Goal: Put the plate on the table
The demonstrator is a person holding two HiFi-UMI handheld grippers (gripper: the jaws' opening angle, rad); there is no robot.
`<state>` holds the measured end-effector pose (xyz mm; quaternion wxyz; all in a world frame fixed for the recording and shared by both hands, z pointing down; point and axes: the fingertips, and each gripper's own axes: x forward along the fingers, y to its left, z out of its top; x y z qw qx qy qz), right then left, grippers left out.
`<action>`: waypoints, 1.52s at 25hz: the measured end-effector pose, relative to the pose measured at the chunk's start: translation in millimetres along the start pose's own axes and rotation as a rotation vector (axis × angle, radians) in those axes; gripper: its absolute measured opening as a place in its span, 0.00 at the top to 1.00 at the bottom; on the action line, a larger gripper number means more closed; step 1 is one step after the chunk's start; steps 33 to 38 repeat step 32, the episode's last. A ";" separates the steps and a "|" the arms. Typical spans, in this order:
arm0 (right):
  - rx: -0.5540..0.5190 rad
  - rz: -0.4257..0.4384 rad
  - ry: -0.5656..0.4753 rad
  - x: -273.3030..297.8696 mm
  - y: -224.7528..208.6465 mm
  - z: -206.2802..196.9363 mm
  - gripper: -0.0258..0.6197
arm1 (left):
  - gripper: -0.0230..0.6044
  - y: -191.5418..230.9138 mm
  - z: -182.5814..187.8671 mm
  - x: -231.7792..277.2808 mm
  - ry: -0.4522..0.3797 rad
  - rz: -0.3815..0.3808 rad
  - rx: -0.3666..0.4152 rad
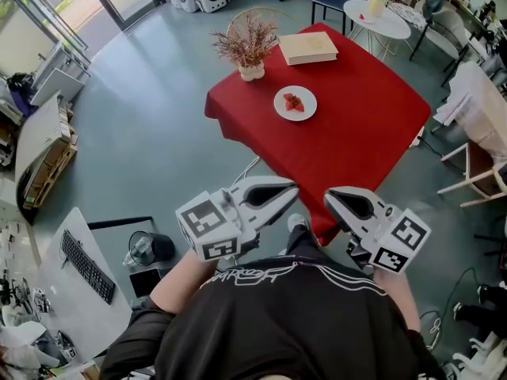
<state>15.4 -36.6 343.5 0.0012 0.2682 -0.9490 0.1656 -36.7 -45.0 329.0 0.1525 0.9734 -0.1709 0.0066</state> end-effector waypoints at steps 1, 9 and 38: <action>-0.004 -0.001 0.002 -1.2 4.9 -1.2 0.95 | 0.95 -4.3 -0.7 -3.2 0.000 -0.001 0.006; -0.007 -0.013 0.005 -7.2 19.6 -9.5 0.95 | 0.95 -23.8 -5.3 -13.4 -0.001 -0.014 0.026; -0.005 -0.028 0.012 -7.8 15.3 -14.5 0.95 | 0.95 -28.6 -12.9 -6.6 0.009 -0.050 0.022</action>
